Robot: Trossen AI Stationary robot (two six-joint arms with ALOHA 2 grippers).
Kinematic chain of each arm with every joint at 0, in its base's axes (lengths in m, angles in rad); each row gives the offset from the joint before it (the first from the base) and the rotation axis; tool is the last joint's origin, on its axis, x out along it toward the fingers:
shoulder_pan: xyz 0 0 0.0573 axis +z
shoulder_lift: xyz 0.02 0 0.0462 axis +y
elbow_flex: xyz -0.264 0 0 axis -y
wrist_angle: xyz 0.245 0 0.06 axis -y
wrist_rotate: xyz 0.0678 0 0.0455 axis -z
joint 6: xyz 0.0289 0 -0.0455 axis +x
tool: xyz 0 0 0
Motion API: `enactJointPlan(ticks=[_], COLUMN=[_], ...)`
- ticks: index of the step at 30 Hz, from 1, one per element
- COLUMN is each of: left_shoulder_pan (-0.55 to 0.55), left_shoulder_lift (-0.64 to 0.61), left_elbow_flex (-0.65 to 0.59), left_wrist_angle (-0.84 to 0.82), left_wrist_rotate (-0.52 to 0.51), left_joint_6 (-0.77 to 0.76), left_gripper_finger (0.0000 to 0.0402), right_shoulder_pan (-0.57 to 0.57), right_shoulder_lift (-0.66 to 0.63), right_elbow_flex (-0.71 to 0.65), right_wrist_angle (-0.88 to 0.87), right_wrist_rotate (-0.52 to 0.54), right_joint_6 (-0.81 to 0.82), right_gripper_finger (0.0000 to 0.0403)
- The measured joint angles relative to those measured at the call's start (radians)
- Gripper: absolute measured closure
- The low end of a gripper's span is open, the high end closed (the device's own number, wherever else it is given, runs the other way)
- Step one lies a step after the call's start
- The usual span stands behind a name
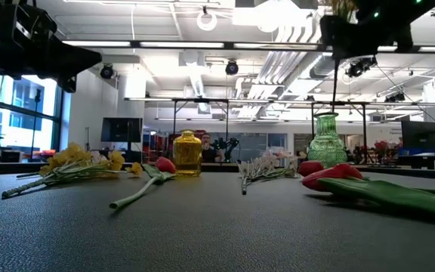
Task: Sort flowers into vase by color
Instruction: Put the yellow flowers into the green vase
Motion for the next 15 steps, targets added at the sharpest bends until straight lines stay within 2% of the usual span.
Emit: enactJointPlan(ticks=[4, 11, 15], left_shoulder_pan=[0.0, 0.0, 0.0], left_shoulder_lift=[0.0, 0.0, 0.0], left_elbow_flex=[0.0, 0.0, 0.0], left_wrist_angle=[0.004, 0.004, 0.004], left_wrist_rotate=[0.0, 0.0, 0.0], left_joint_6=[0.0, -0.018, -0.018], left_gripper_finger=[0.0394, 0.0394, 0.0394], right_shoulder_pan=[-0.042, -0.045, -0.07], right_shoulder_lift=[0.037, 0.062, 0.062], right_elbow_flex=[0.001, 0.0, 0.001], right_wrist_angle=[0.035, 0.211, 0.238], right_wrist_rotate=[-0.061, -0.101, -0.194], right_joint_6=[-0.013, -0.23, -0.265], right_gripper_finger=[0.0402, 0.0402, 0.0402])
